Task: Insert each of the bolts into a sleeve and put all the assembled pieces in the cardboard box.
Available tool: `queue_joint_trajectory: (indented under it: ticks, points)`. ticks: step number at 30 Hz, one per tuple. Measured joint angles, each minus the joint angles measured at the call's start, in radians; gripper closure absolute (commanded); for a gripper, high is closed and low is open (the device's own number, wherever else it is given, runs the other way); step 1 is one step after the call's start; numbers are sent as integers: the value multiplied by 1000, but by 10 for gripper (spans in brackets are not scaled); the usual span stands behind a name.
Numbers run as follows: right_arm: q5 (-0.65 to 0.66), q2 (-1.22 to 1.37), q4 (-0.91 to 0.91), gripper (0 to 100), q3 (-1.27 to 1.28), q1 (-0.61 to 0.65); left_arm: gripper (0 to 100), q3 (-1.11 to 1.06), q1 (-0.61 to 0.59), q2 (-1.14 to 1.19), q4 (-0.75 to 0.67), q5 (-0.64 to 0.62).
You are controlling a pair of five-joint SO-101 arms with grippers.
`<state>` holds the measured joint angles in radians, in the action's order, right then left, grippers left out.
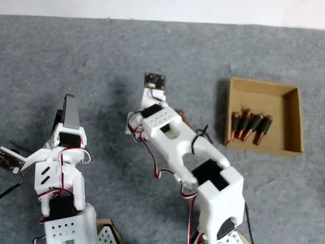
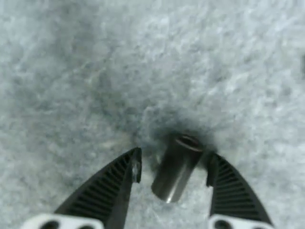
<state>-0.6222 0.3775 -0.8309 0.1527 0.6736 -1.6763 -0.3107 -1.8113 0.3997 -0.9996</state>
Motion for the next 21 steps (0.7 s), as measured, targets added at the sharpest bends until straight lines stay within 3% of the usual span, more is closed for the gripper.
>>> queue_joint_trajectory:
  ticks: [5, 11, 21]
  points:
    - [68, 14, -2, 993, 0, -35, 800, 0, 0, 0, 0, 0]
    - [149, 15, -2, 994, 0, -37, 800, 0, 0, 0, 0, 0]
    - [362, -114, -160, 994, -52, -66, 800, 0, 0, 0, 0, 0]
